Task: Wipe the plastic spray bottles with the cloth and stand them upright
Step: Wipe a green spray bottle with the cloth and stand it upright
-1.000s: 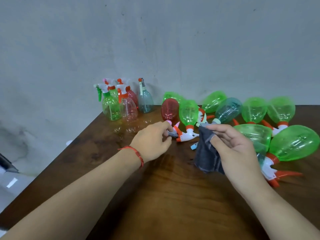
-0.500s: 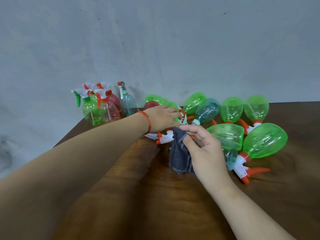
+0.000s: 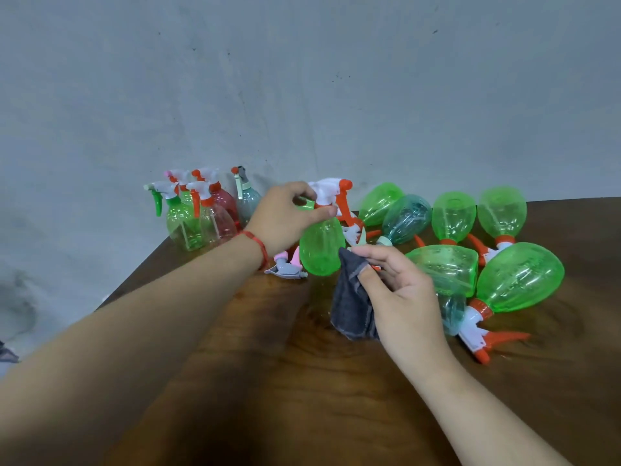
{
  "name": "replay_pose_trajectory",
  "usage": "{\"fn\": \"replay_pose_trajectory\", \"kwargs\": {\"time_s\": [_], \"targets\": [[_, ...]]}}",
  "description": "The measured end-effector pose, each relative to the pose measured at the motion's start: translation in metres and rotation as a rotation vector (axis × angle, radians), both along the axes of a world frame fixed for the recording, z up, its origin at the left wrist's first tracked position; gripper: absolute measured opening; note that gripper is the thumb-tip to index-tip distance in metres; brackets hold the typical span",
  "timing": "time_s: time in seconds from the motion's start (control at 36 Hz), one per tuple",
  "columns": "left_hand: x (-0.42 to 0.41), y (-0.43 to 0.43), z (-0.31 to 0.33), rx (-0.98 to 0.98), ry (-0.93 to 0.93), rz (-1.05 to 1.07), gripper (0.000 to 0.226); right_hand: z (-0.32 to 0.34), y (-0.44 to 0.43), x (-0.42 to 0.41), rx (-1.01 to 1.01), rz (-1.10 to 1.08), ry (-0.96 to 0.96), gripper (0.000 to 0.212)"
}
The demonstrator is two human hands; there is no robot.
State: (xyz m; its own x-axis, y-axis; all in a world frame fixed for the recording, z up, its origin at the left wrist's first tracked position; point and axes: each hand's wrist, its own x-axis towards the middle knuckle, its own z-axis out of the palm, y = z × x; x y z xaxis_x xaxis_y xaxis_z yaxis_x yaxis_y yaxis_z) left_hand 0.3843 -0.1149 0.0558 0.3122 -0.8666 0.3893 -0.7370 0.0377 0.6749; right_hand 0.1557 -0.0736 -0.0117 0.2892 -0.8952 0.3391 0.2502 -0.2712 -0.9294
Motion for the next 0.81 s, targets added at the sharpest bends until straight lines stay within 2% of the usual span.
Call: {"fn": "replay_pose_trajectory", "kwargs": {"time_s": [0.08, 0.17, 0.31, 0.36, 0.44, 0.58, 0.69, 0.81], "targets": [[-0.008, 0.034, -0.023, -0.083, 0.214, 0.009, 0.037, -0.003, -0.001, 0.003, -0.029, -0.027, 0.05, 0.029], [-0.018, 0.062, -0.047, -0.158, 0.22, 0.066, 0.033, -0.01, 0.002, 0.008, -0.089, -0.059, 0.162, 0.03], [-0.028, 0.083, -0.064, -0.242, 0.297, 0.124, 0.035, -0.019, 0.009, 0.011, -0.314, -0.136, 0.384, 0.031], [-0.027, 0.089, -0.064, -0.23, 0.296, 0.121, 0.035, -0.018, 0.01, 0.011, -0.33, -0.14, 0.401, 0.031], [-0.022, 0.105, -0.07, -0.137, 0.346, -0.01, 0.041, -0.017, 0.012, 0.011, -0.352, -0.154, 0.408, 0.031], [-0.002, 0.136, -0.097, -0.092, 0.245, -0.178, 0.041, -0.021, 0.013, 0.015, -0.328, -0.138, 0.438, 0.032], [0.006, 0.141, -0.101, -0.007, 0.035, -0.298, 0.069, -0.025, 0.01, 0.021, -0.279, -0.104, 0.491, 0.034], [0.005, 0.133, -0.094, 0.064, -0.049, -0.362, 0.097, -0.029, 0.004, 0.027, -0.178, -0.057, 0.509, 0.036]]}}
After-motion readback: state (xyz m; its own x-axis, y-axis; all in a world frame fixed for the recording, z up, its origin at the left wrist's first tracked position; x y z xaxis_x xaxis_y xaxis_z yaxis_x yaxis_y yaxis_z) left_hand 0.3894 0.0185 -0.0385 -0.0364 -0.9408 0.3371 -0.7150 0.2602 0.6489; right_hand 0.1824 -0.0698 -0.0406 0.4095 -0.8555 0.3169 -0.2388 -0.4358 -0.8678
